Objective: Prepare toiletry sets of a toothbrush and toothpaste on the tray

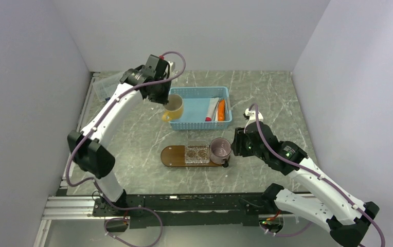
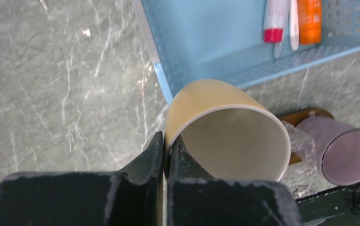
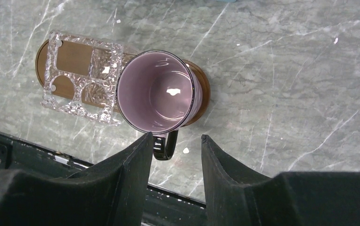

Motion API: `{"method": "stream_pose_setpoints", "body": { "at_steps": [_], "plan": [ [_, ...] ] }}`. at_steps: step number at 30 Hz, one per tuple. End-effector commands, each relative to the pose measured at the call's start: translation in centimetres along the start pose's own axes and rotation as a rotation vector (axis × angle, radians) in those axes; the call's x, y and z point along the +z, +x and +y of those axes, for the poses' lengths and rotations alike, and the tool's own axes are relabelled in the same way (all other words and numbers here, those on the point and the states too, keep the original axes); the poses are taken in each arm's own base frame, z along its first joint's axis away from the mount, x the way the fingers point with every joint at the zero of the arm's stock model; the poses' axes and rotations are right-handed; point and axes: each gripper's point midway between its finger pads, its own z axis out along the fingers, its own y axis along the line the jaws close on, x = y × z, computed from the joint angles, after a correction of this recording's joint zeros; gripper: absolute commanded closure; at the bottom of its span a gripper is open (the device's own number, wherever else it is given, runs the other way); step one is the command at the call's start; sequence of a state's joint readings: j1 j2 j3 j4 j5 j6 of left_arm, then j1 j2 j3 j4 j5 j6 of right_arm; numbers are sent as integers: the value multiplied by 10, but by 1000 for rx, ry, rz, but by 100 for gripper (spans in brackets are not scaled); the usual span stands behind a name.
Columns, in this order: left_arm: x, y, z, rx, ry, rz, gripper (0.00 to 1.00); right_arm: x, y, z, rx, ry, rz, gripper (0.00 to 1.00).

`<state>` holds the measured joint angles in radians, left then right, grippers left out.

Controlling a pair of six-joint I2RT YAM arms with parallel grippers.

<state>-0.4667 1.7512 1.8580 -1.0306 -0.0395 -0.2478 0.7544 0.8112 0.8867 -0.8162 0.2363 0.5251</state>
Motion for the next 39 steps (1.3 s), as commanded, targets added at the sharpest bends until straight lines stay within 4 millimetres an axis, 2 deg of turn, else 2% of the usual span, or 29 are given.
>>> {"method": "stream_pose_setpoints", "body": {
  "at_steps": [1,12,18,22,30,39],
  "plan": [
    [-40,16,1,21,-16,-59,100,-5,-11,-1,18,12,-44,55],
    [-58,85,-13,31,40,-10,100,-5,-5,-9,37,47,-33,55],
    [-49,122,-19,18,53,24,100,-3,0,-8,49,40,-21,55],
    [-34,140,-23,10,88,38,100,-1,1,-4,56,27,-13,55],
    [-15,152,-26,5,100,72,100,3,5,-3,65,25,0,55],
    [-4,153,-31,0,113,74,100,5,7,-2,65,22,10,55]
  ]
}}
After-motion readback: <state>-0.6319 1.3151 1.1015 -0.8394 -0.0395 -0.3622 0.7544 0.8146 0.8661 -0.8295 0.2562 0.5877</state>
